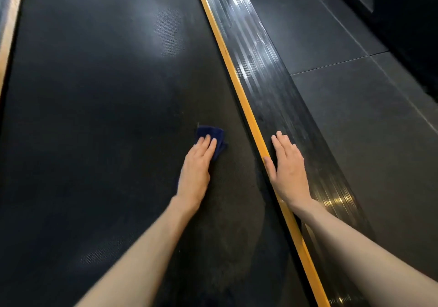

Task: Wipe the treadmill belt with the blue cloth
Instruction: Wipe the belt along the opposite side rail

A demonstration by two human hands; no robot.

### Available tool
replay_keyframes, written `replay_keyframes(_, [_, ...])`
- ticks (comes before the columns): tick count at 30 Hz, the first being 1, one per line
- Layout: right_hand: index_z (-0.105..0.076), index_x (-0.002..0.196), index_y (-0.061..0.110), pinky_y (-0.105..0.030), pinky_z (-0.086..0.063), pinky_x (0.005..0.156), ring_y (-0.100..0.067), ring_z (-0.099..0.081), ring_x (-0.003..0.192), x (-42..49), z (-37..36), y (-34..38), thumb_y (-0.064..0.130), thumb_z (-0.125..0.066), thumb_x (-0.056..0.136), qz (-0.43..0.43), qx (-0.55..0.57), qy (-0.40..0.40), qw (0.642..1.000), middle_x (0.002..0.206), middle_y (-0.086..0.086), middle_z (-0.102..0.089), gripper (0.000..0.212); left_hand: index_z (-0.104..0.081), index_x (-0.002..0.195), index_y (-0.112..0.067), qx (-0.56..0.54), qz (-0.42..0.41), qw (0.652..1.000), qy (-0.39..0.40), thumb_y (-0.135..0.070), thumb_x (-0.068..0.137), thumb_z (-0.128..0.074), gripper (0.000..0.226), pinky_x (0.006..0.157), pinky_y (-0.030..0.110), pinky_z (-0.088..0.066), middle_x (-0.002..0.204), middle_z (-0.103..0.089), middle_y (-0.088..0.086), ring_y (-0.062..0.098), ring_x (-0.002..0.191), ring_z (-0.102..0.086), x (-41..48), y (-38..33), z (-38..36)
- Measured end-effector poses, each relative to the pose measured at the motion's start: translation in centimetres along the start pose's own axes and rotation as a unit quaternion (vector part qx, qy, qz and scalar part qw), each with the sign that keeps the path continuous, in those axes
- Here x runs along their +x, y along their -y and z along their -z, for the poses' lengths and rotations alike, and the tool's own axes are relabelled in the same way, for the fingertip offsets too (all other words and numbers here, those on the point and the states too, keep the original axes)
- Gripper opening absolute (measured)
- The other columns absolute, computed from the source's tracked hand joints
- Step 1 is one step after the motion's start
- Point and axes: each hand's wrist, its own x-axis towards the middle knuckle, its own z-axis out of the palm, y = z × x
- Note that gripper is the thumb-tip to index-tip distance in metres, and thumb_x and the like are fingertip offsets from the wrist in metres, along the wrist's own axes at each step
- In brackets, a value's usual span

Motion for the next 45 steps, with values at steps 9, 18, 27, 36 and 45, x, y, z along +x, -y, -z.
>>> replay_keyframes(9, [-0.034,0.144,0.013,-0.034,-0.016,0.115,-0.017,-0.025,0.141,-0.2,-0.2,0.0,0.031,-0.045,0.097,0.005,-0.015,-0.016,1.000,0.151,-0.005,-0.032,0.051,-0.052,0.132,-0.019,0.080,-0.374,0.913,0.140,-0.011,0.074,-0.058,0.059,0.107,0.034,-0.036,0.137,-0.051,0.002,0.017,0.128,-0.046,-7.0,-3.4,-1.9])
replay_keyframes(18, [-0.030,0.146,0.015,-0.030,-0.008,0.114,-0.016,-0.020,0.143,0.1,0.1,0.2,0.035,-0.043,0.098,-0.006,-0.008,0.003,1.000,0.153,-0.002,-0.027,0.053,-0.035,0.141,-0.013,-0.033,-0.005,0.999,0.008,0.013,0.079,-0.053,0.070,0.118,0.034,-0.012,0.149,-0.031,0.008,0.023,0.140,-0.025,1.5,2.5,0.7])
replay_keyframes(27, [-0.032,0.145,0.013,-0.032,-0.013,0.115,-0.016,-0.022,0.142,-0.2,-0.1,-0.1,0.032,-0.045,0.097,0.006,0.000,-0.013,1.000,0.152,-0.004,-0.030,0.052,-0.029,0.145,-0.019,0.048,-0.427,0.881,0.196,0.001,0.078,-0.053,0.073,0.116,0.038,-0.007,0.151,-0.029,0.002,0.015,0.142,-0.017,-8.1,-2.1,-1.2])
replay_keyframes(36, [-0.033,0.145,0.015,-0.033,-0.013,0.115,-0.017,-0.023,0.142,-0.1,-0.2,-0.1,0.035,-0.045,0.097,-0.001,0.010,-0.014,1.000,0.152,-0.002,-0.030,0.053,-0.030,0.143,-0.016,-0.052,-0.040,0.998,0.016,0.012,0.081,-0.047,0.070,0.118,0.033,-0.010,0.150,-0.027,0.001,0.018,0.141,-0.019,-0.6,2.4,-0.2])
replay_keyframes(45, [-0.034,0.144,0.013,-0.033,-0.015,0.114,-0.017,-0.025,0.141,-0.3,-0.1,-0.1,0.032,-0.043,0.098,0.007,0.003,-0.026,1.000,0.151,-0.004,-0.032,0.050,-0.040,0.139,-0.018,0.029,-0.377,0.914,0.147,-0.001,0.074,-0.060,0.071,0.113,0.038,-0.017,0.145,-0.041,0.004,0.018,0.137,-0.031,-8.6,-3.4,-2.0])
